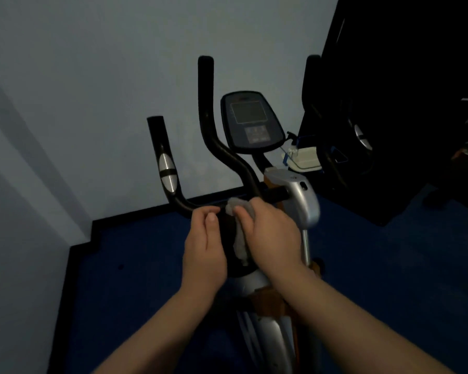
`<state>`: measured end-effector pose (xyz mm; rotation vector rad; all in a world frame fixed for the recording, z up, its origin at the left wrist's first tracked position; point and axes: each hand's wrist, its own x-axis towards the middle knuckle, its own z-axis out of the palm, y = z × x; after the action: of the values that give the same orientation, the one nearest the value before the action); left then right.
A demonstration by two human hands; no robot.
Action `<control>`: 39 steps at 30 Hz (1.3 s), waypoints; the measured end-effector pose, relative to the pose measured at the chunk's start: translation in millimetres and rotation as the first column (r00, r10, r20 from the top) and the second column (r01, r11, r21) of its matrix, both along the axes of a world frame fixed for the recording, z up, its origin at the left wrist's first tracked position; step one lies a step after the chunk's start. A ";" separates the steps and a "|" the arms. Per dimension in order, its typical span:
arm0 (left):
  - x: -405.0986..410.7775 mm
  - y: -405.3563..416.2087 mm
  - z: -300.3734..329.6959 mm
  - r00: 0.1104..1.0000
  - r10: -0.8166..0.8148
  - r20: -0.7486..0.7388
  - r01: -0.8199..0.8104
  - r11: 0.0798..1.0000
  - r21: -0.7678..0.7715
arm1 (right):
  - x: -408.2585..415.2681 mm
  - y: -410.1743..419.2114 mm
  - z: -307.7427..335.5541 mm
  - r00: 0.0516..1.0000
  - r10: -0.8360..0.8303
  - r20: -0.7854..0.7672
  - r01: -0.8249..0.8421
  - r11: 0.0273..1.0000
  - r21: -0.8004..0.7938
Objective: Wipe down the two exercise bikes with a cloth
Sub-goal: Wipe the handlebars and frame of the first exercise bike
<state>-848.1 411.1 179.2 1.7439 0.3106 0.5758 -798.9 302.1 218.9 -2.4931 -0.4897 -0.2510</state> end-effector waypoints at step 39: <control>47.5 19.7 45.8 0.974 -0.055 -0.218 0.131 0.927 0.350 | 43.5 -22.2 -5.0 0.996 -0.038 0.086 0.013 0.961 0.275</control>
<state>-800.6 430.8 224.9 2.1722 0.2740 0.4001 -755.4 279.8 213.9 -2.2250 -0.4278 -0.4147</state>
